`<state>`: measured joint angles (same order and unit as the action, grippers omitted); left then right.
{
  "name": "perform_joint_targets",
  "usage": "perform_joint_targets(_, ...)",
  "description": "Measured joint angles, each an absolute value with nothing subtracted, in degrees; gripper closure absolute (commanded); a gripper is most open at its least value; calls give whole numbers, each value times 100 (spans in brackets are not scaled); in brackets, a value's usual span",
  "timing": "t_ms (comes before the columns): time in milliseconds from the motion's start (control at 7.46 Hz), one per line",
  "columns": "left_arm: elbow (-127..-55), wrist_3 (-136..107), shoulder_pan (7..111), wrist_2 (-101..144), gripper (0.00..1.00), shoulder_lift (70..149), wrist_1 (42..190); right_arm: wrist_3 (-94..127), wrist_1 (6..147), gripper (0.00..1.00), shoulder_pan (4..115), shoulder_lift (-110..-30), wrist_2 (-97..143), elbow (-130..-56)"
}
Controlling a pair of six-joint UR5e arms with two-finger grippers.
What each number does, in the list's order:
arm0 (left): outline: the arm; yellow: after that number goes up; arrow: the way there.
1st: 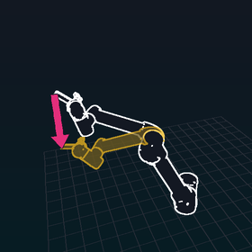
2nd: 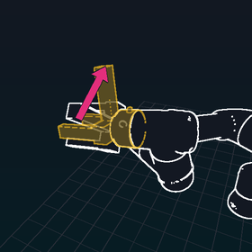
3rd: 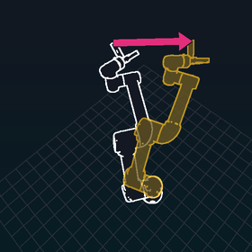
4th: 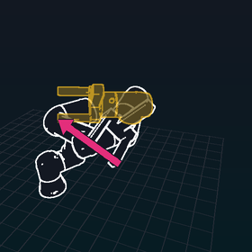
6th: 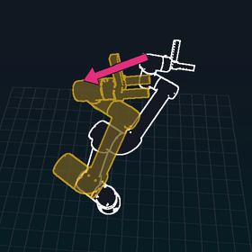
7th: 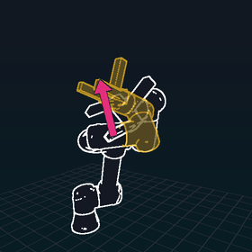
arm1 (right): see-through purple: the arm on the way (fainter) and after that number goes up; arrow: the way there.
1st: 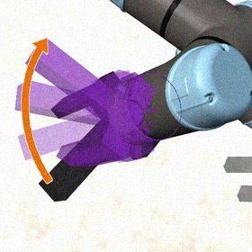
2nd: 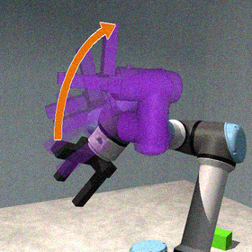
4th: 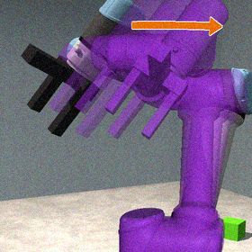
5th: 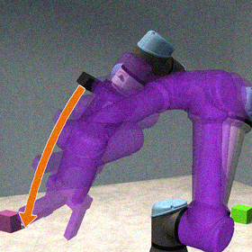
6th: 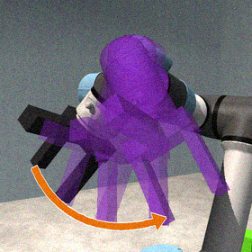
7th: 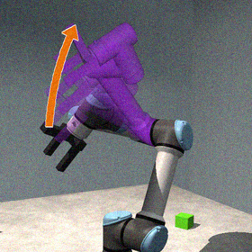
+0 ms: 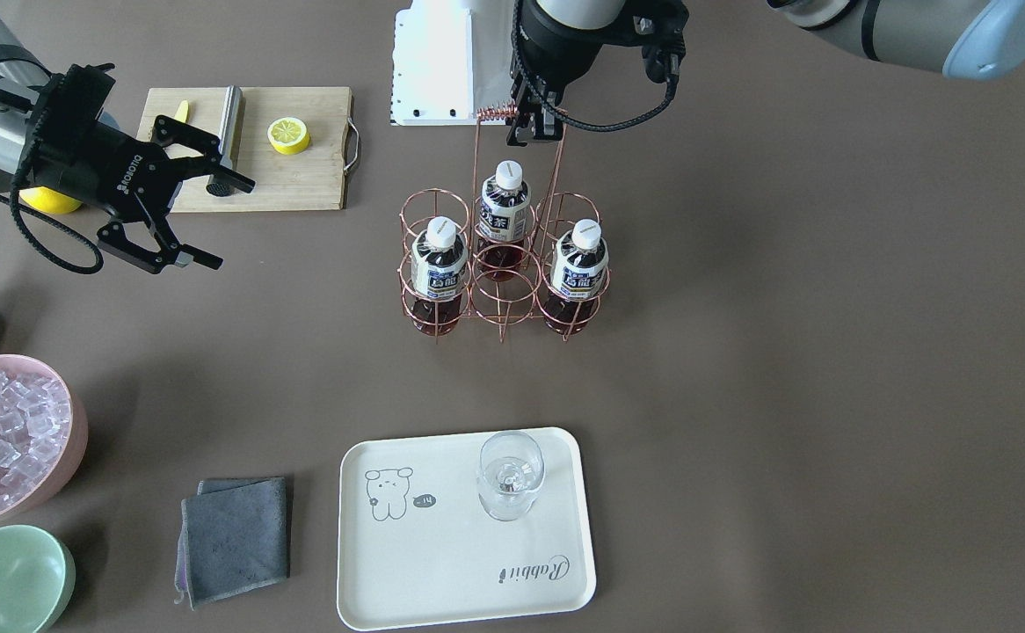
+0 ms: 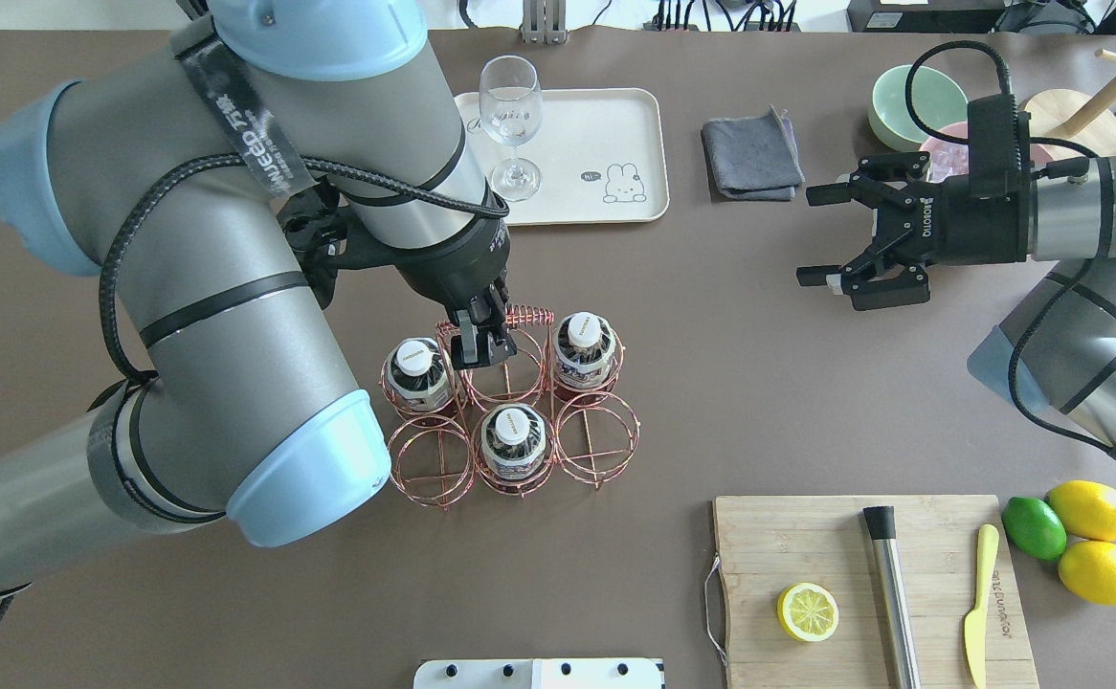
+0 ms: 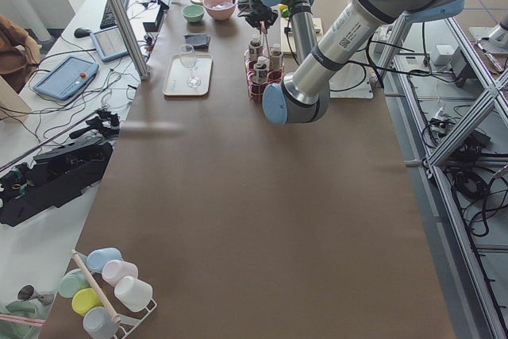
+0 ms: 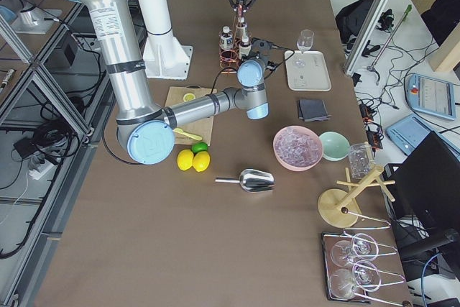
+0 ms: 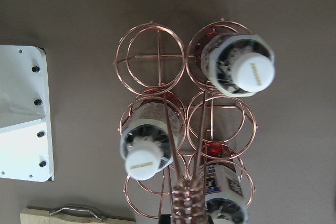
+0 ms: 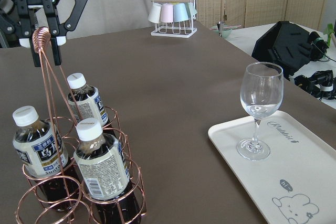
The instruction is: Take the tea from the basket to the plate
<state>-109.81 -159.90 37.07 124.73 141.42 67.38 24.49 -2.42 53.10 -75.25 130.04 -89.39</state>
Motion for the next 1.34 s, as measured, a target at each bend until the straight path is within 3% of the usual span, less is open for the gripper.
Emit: perform_joint_targets(1340,-11182,-16023,3670,12427,100,14094,6711,2426,-298,0,4683,-7015,12291,-8949)
